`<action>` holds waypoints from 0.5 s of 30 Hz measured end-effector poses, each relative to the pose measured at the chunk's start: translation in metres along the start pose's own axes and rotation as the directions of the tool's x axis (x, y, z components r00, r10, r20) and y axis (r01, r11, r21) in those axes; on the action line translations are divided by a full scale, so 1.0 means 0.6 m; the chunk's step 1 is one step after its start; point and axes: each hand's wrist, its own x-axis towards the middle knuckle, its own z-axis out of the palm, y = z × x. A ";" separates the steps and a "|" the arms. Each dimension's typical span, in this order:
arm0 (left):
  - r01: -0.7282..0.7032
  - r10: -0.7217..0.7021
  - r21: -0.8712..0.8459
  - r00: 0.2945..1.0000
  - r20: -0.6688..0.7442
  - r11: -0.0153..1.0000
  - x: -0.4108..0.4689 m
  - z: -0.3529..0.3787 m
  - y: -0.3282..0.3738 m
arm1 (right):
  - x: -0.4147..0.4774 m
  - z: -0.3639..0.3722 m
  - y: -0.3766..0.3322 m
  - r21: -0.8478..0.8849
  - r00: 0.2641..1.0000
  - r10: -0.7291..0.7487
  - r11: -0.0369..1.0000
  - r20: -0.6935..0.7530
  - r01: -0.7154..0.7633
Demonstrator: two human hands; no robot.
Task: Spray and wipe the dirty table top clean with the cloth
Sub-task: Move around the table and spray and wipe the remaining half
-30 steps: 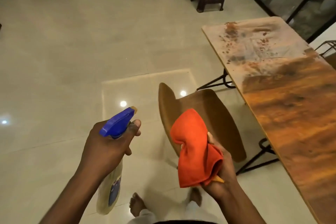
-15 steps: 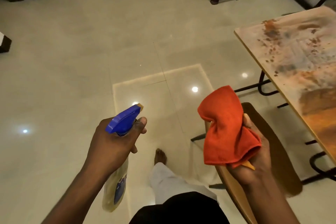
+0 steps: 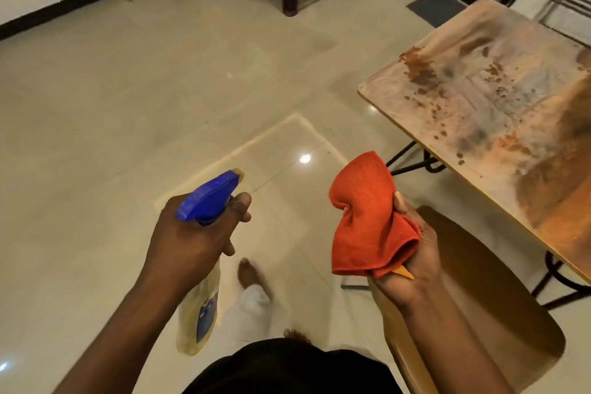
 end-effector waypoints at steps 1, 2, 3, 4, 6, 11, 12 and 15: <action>-0.024 0.024 0.007 0.999 0.031 1.000 0.040 0.003 0.011 | 0.016 0.007 -0.003 0.015 1.000 -0.019 1.000 -0.011 0.020; -0.043 0.042 0.014 0.997 0.061 0.999 0.079 0.008 0.024 | 0.034 0.017 -0.008 0.035 0.999 -0.033 0.999 -0.035 0.034; -0.066 0.064 0.015 0.994 0.087 0.998 0.112 0.011 0.036 | 0.055 0.024 -0.014 0.048 0.996 -0.041 0.998 -0.081 0.045; -0.098 0.096 0.012 0.987 0.128 0.995 0.152 0.018 0.052 | 0.071 0.037 -0.021 0.083 0.993 -0.054 0.995 -0.107 0.063; -0.148 0.146 -0.004 0.968 0.205 0.989 0.220 0.034 0.084 | 0.097 0.049 -0.038 0.151 0.983 -0.110 0.980 -0.146 0.132; -0.267 0.218 0.054 0.874 0.433 0.962 0.360 0.107 0.168 | 0.129 0.054 -0.086 0.260 0.912 -0.275 0.897 -0.306 0.357; -0.292 0.231 0.056 0.849 0.475 0.955 0.382 0.129 0.186 | 0.131 0.046 -0.097 0.280 0.881 -0.308 0.865 -0.360 0.417; -0.371 0.264 0.075 0.774 0.576 0.925 0.437 0.199 0.233 | 0.142 0.016 -0.136 0.307 0.797 -0.360 0.783 -0.485 0.541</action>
